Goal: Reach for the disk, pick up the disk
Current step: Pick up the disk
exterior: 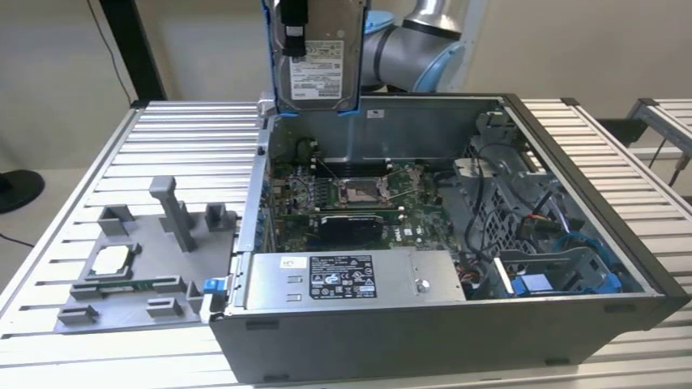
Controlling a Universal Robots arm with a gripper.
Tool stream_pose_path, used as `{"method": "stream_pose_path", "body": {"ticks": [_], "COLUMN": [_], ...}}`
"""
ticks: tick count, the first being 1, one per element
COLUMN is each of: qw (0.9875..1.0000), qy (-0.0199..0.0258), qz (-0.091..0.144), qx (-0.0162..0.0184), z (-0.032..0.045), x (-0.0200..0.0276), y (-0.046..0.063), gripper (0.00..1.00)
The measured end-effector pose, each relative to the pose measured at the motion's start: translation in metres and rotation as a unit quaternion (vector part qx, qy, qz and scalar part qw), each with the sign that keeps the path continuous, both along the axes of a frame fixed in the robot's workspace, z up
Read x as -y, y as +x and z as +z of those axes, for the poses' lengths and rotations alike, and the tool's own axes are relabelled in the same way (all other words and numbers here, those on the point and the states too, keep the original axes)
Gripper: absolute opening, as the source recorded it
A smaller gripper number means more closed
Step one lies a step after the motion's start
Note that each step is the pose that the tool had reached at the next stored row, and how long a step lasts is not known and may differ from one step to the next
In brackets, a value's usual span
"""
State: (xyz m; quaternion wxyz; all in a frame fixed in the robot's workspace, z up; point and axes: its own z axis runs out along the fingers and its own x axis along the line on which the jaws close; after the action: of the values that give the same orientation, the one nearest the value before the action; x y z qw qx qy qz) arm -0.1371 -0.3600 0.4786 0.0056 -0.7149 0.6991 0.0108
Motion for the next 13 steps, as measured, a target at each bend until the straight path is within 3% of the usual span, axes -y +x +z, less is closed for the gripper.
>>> {"method": "stream_pose_path", "body": {"ticks": [13], "qw": [1.0000], "qy": [0.0001], "qz": [0.000], "qx": [0.0000], "z": [0.0000], "x": [0.0000], "y": [0.033], "gripper": [0.00]}}
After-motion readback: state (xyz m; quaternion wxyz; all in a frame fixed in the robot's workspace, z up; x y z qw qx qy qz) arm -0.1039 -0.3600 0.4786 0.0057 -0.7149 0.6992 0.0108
